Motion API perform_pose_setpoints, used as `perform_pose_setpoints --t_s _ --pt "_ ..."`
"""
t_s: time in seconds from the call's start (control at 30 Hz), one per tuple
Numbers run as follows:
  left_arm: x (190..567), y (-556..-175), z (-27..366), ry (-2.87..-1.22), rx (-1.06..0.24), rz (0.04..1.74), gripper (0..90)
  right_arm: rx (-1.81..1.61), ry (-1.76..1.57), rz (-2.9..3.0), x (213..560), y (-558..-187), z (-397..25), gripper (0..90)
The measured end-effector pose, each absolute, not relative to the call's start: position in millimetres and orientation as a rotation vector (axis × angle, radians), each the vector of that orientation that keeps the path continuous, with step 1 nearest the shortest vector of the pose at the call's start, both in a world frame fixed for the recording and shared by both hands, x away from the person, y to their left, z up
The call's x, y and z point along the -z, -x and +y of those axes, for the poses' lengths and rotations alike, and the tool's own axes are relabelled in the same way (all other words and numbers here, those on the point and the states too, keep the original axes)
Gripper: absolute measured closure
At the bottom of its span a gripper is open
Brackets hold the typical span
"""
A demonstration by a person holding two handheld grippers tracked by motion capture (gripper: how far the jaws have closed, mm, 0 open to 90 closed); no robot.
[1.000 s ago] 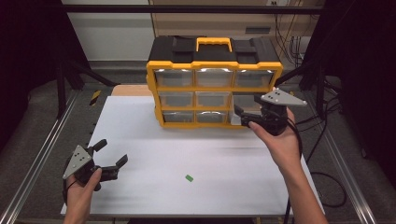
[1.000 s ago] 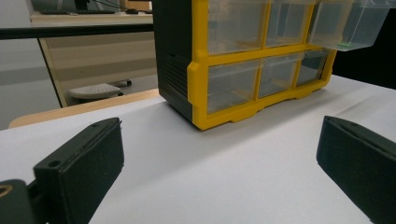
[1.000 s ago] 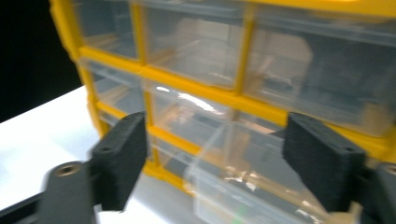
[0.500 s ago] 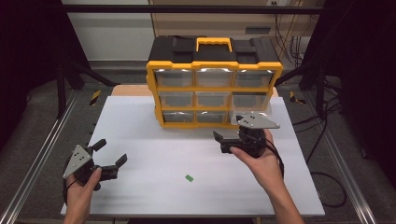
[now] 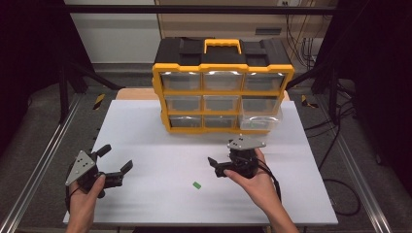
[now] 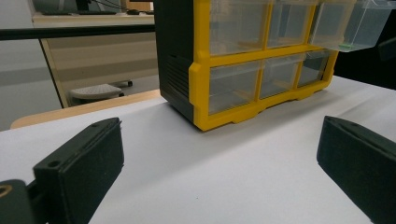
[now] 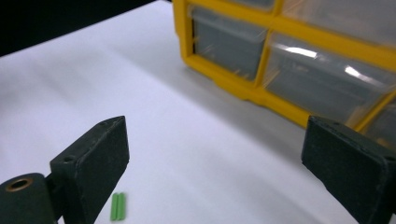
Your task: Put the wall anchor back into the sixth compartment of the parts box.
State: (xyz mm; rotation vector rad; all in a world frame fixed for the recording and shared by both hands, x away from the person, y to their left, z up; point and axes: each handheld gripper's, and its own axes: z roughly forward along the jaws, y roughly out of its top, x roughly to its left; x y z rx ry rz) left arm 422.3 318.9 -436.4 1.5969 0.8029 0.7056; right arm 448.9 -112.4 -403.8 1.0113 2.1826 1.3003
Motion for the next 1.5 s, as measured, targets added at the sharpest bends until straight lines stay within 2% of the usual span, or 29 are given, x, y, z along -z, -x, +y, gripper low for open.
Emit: perform_pose_setpoints --t_s 0.63,0.8,1.2,1.5 --pt "436.0 -422.3 317.2 -1.601 -0.695 0.789 0.7 -1.189 -0.968 2.430 441.1 -441.5 -75.7 13.7" --pt "436.0 -423.0 316.8 -1.600 -0.691 0.788 0.7 -1.145 -0.964 2.474 448.0 -440.5 -72.1 19.2" --pt "435.7 -423.6 315.1 -1.608 -0.691 0.780 0.7 -1.084 -0.949 2.568 461.0 -438.3 -63.6 39.7" --pt "435.6 -423.3 314.8 -1.609 -0.689 0.779 0.7 -1.081 -0.927 2.606 464.7 -435.3 -60.6 51.8"
